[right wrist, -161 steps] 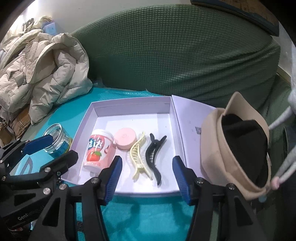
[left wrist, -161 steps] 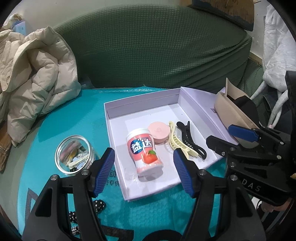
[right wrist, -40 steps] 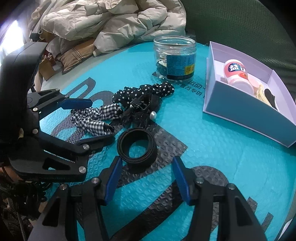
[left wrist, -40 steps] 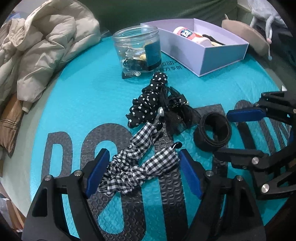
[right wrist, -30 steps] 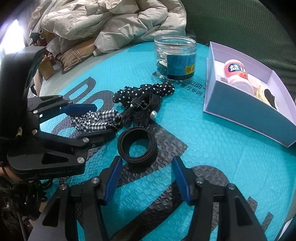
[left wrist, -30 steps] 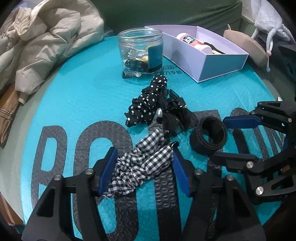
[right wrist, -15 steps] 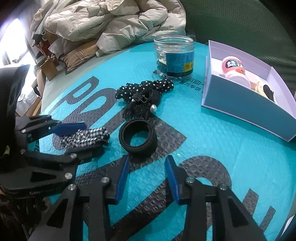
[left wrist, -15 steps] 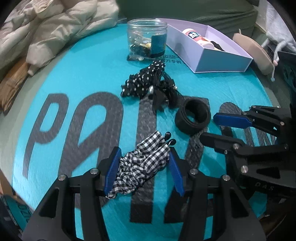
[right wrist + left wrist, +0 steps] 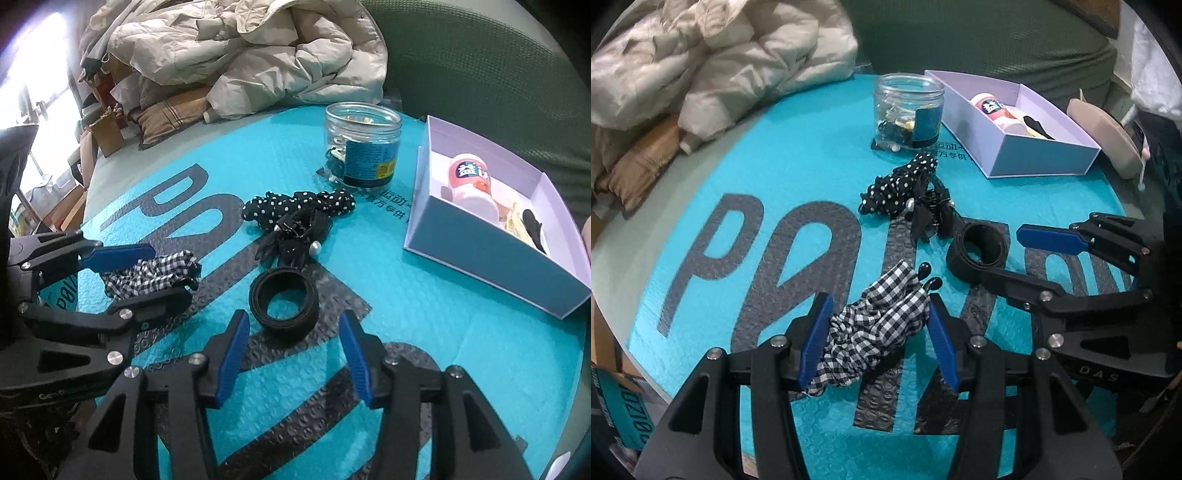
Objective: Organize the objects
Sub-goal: 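Grasp the gingham scrunchie with the left gripper while the right gripper approaches the black hair tie, then grasp the black rubber hair tie with the right gripper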
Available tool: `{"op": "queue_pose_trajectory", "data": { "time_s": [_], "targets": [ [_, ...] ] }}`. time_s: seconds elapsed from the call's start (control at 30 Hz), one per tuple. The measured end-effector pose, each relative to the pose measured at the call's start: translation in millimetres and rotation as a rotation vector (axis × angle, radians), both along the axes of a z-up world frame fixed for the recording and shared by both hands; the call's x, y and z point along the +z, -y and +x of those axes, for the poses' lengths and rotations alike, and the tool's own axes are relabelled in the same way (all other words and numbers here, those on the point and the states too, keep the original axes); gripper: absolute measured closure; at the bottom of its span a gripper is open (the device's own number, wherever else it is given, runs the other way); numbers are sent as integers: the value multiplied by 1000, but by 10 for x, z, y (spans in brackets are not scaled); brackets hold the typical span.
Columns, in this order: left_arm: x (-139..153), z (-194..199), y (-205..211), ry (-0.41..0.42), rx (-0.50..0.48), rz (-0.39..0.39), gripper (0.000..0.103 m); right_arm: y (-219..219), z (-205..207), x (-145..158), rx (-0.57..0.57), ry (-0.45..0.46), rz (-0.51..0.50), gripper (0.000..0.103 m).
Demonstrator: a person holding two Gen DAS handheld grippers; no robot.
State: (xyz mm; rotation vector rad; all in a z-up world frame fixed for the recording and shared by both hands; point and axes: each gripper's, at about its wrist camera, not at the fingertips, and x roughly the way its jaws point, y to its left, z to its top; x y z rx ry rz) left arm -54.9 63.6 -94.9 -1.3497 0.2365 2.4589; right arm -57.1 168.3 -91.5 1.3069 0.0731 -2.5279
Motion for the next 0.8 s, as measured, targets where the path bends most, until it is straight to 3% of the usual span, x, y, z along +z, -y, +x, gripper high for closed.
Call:
{"op": "queue_pose_trajectory", "data": {
  "time_s": [0.5,0.57,0.8],
  "targets": [
    [-162,-23,189,37,84,63,53,129,-138,-92,34,9,3,52],
    [-180,-9,177,33,80,56,53,128,-130,-112,31,12,5,60],
    [-198,13,168,31,76,58,53,119,-65,-101,34,8,-13,60]
  ]
}}
